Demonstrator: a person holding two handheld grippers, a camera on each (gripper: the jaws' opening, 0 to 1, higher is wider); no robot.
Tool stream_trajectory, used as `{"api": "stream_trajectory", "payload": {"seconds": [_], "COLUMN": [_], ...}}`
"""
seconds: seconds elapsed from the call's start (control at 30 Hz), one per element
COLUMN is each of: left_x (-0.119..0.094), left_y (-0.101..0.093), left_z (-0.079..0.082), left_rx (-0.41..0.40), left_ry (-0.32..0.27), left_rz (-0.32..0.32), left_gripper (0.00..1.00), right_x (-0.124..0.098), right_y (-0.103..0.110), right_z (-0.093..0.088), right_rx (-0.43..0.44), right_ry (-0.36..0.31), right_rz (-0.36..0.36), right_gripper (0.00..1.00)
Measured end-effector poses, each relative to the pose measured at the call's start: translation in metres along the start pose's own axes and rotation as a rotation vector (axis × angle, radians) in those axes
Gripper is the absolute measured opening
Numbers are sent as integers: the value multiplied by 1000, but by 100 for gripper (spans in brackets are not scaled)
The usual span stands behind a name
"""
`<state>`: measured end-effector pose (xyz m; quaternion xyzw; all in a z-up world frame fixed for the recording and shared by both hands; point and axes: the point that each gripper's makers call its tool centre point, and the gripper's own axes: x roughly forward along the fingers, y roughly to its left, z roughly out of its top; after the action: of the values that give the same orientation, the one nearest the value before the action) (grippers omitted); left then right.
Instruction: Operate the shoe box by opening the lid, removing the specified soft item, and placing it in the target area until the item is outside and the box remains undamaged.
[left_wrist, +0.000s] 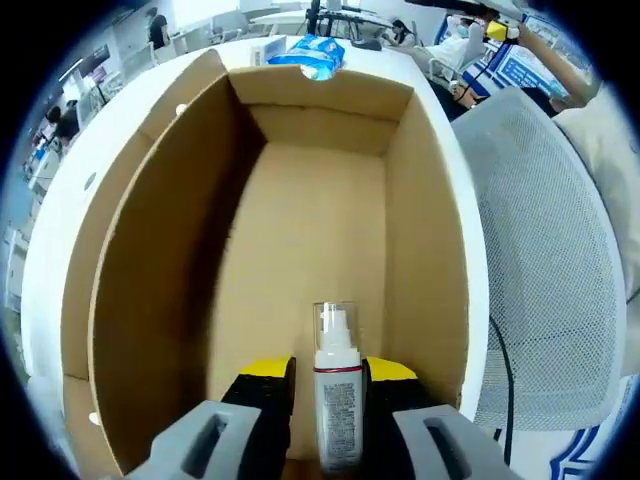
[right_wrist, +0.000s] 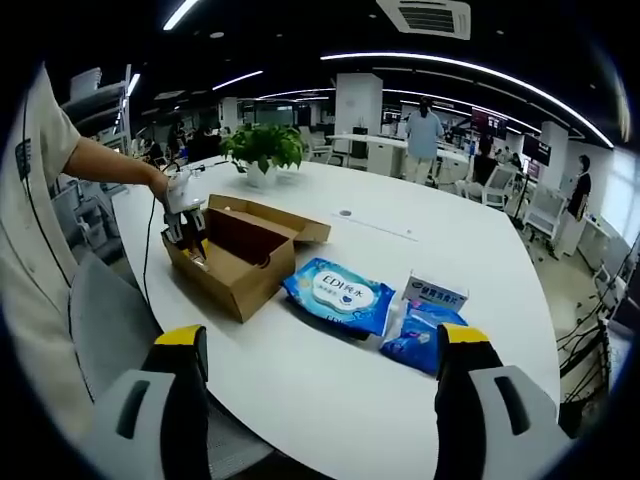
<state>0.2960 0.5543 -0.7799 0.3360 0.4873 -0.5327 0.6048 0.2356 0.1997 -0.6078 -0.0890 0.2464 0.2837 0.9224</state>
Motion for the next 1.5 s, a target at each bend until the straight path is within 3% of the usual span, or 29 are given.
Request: {"api": "stream_trajectory", "payload": {"seconds": [0.23, 0.9, 1.2, 1.5], "left_x": [-3, -5, -12, -29], "left_y": [12, 17, 17, 17], "left_z": [-7, -14, -1, 25], "left_rx": [-22, -50, -42, -6], "left_ry": [-8, -19, -55, -113], "left_rz": [72, 151, 172, 196], "left_gripper": [23, 19, 19, 19], "right_x": [3, 6, 5, 7], "right_y": [1, 6, 6, 13], "right_z": [-2, 6, 8, 14], "right_rx": [1, -16, -21, -55], "right_ry": [3, -17, -28, -37], "right_rz": [5, 25, 30, 58], "right_gripper": [89, 85, 83, 76]}}
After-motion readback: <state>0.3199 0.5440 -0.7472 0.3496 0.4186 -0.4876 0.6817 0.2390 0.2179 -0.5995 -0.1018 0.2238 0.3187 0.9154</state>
